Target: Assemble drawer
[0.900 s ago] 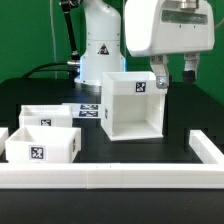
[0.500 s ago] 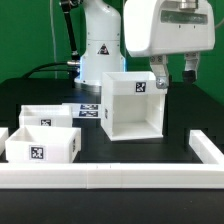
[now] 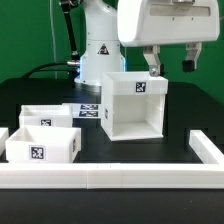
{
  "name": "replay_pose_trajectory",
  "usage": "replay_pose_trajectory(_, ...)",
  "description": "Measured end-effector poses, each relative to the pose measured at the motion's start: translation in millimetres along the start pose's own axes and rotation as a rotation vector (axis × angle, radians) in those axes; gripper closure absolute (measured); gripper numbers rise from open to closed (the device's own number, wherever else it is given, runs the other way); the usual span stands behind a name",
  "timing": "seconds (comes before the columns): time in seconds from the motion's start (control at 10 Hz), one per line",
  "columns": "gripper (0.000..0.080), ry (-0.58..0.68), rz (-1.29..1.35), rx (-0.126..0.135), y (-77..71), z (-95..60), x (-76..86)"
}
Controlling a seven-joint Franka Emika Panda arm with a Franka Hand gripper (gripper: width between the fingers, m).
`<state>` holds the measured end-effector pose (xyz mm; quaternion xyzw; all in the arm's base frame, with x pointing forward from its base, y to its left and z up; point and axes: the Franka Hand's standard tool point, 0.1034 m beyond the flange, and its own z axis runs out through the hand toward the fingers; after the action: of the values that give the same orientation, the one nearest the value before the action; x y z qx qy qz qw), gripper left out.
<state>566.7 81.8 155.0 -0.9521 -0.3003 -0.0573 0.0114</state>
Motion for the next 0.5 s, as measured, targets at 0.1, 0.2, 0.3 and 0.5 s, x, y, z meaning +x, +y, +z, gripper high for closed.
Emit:
replay_pose_trajectory(0.1, 0.0150, -0.006, 0.017, -0.001, -3.6, -2.2, -8.5)
replay_pose_trajectory(0.2, 0.0150, 0.033, -0.005, -0.013, -1.0, -2.4, -17.1)
replay_pose_trajectory(0.3, 0.0150, 0.026, 0.003, -0.011, -1.8, -0.8, -21.4)
replay_pose_trajectory(0.5, 0.0150, 0.026, 0.003, -0.010, -1.9, 0.0, -20.6)
